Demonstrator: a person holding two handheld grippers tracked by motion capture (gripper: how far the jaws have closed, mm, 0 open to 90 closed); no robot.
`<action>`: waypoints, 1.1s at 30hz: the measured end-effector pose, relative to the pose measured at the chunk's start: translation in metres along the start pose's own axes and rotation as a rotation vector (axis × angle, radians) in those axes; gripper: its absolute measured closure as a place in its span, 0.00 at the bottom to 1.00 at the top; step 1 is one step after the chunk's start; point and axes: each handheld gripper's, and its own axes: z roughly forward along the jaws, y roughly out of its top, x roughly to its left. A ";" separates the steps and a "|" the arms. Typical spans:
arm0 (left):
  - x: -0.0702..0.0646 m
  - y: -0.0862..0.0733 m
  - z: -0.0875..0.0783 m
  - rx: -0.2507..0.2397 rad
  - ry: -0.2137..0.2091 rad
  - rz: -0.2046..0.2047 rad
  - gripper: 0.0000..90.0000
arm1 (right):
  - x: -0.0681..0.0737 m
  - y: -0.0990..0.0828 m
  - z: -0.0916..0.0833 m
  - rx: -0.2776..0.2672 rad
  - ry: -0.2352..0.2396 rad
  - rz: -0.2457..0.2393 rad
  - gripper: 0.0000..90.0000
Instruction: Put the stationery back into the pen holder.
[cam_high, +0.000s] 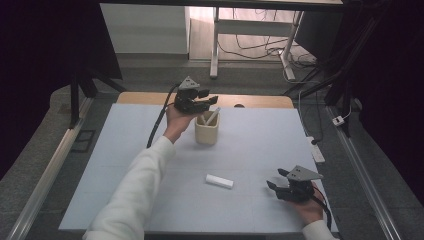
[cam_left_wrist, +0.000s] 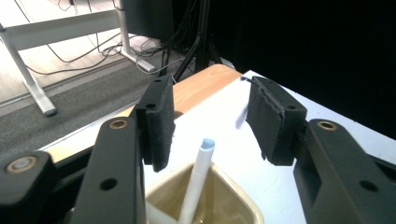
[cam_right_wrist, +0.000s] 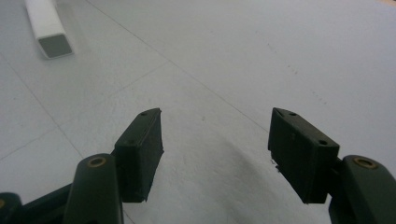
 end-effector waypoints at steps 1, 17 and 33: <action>0.000 -0.001 -0.001 0.004 -0.002 0.001 0.55 | 0.000 0.000 0.000 0.000 0.000 0.001 0.39; -0.009 -0.028 -0.039 0.052 -0.002 0.074 0.53 | 0.001 0.000 0.000 -0.002 -0.002 0.000 0.39; -0.024 -0.074 -0.101 0.103 0.025 0.109 0.53 | 0.003 0.002 -0.001 -0.001 -0.004 -0.006 0.39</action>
